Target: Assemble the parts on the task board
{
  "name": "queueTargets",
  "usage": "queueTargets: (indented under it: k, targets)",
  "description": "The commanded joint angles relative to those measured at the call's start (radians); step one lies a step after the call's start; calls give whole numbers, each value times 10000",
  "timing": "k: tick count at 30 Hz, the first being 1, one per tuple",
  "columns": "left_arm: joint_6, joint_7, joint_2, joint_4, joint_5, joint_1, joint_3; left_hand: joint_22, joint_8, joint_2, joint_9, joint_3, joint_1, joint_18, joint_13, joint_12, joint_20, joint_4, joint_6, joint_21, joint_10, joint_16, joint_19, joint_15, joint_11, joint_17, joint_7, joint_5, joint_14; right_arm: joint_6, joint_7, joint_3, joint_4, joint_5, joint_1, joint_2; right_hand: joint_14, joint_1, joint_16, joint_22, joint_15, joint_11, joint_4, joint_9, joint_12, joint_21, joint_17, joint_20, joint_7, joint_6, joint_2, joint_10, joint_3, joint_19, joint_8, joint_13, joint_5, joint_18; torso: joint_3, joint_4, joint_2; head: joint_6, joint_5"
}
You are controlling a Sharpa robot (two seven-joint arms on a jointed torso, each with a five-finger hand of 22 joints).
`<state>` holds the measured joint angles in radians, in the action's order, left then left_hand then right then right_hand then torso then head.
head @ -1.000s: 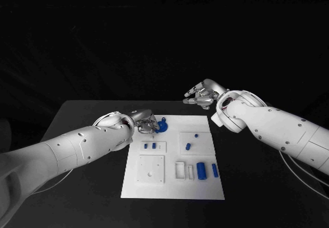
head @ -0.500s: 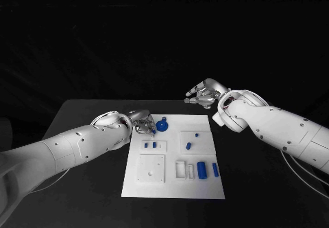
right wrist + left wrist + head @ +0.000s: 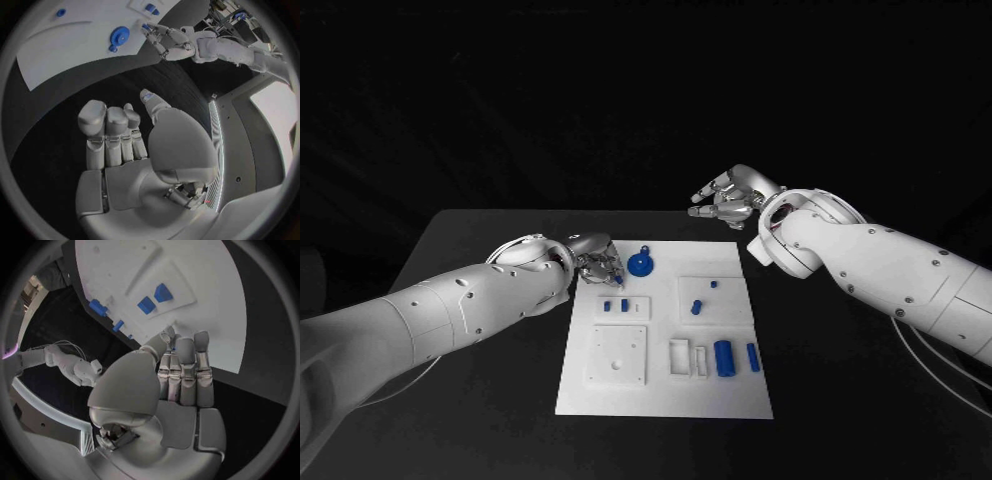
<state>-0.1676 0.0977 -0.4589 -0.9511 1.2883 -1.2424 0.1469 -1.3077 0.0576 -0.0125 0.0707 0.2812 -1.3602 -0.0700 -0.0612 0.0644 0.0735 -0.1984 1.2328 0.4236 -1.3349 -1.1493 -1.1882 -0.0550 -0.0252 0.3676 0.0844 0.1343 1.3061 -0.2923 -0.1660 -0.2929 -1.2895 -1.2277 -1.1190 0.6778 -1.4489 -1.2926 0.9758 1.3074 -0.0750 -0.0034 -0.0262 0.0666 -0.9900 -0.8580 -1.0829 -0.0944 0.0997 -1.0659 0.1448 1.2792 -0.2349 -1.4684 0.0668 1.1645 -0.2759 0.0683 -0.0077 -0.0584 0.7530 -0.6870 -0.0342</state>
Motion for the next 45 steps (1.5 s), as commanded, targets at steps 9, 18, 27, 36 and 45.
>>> queueTargets:
  k: [9, 18, 27, 36, 45]
  targets:
    - [317, -3, 20, -13, 59, 34, 11, -205, 65, -59, 8, -57, 60, -14, 7, -51, -10, 0, 64, -61, -19, 41, 62, 16, 3, 9, -5, -36, 37, 42, 76, -4, -6, -19, 4, -11, -46, 36, -14, 1099, 10, -25, 8, -6, -16, 10, -8, 24, 22, -15, -16, -3, -44, -330, -44, -1, -18, 142, 4, 5, 6, -14, -2]
    - [372, -31, 37, 11, 60, 51, 13, -206, 67, -54, 8, -55, 49, -15, 6, -49, -9, -11, 62, -62, -17, 43, 61, 16, 4, 9, -5, -35, 35, 45, 76, -4, -6, -19, 4, -16, -46, 36, -14, 1099, 10, -25, 8, -6, -16, 10, -8, 24, 22, -15, -16, -3, -44, -330, -44, -1, -18, 142, 13, 2, 0, -26, 3]
    - [473, -68, 50, 37, 60, 53, 14, -210, 68, -59, 6, -47, 36, -21, 6, -48, -14, -29, 42, -61, -1, 46, 67, 21, -5, 11, 5, -35, 32, 46, 77, -4, -7, -19, 4, -14, -46, 36, -14, 1099, 10, -25, 8, -6, -16, 10, -8, 24, 22, -15, -16, -3, -44, -330, -44, -1, -18, 142, 9, 4, 1, -29, -6]
    - [537, -64, 82, 36, 59, 55, 16, -210, 68, -59, 6, -47, 36, -21, 6, -48, -14, -29, 42, -61, -1, 46, 67, 21, -5, 11, 5, -35, 32, 45, 81, -4, -2, -19, 4, -22, -47, 37, -16, 1099, 10, -25, 26, -6, -25, 17, -9, 24, 25, -12, -20, 2, -60, -331, -44, 5, -14, 142, 9, 5, 6, -34, -10]
    - [533, -48, 96, -7, 44, 58, 20, -211, 70, -68, 8, -43, 35, -25, 6, -48, -15, -36, 49, -55, -5, 46, 72, 22, -5, 12, 5, -30, 29, 43, 78, -4, -4, -19, 5, -18, -47, 37, -16, 1099, 10, -25, 26, -6, -25, 17, -9, 24, 25, -12, -20, 2, -60, -331, -44, 5, -14, 142, 6, -4, 1, -34, -16]
